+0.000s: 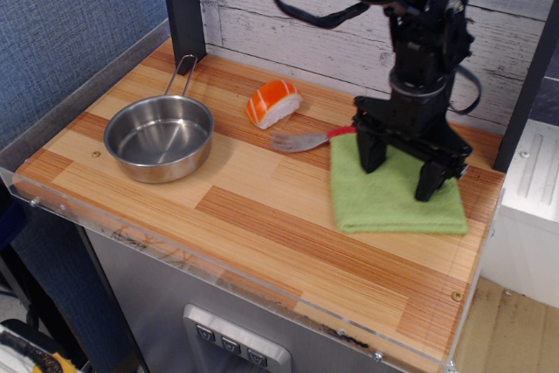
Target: Move the green cloth to the top right corner of the table.
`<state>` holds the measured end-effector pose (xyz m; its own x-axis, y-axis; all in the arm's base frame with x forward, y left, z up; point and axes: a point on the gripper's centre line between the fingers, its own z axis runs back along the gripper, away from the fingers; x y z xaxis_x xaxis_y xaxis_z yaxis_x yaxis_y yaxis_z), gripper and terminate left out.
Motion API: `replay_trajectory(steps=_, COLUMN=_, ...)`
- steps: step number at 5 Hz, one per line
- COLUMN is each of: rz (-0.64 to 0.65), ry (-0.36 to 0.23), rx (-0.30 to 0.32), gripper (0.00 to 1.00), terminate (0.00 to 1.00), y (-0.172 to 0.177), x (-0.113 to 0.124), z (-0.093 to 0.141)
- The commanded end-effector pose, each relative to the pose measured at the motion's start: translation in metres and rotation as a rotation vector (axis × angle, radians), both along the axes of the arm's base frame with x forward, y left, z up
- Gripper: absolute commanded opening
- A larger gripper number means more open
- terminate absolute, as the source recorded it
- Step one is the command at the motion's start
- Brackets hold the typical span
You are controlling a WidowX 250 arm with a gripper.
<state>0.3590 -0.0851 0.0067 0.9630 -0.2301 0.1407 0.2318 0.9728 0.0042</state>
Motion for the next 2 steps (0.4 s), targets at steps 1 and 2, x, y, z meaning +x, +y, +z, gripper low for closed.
replay_trajectory(steps=1, rz=0.014, ry=0.012, rx=-0.020, gripper=1.00, terminate=0.00, y=-0.0111, x=0.0169, z=-0.0133)
replay_trajectory(steps=2, rz=0.015, ry=0.002, rx=-0.028, gripper=1.00, terminate=0.00, y=-0.0124, x=0.0231, z=-0.0114)
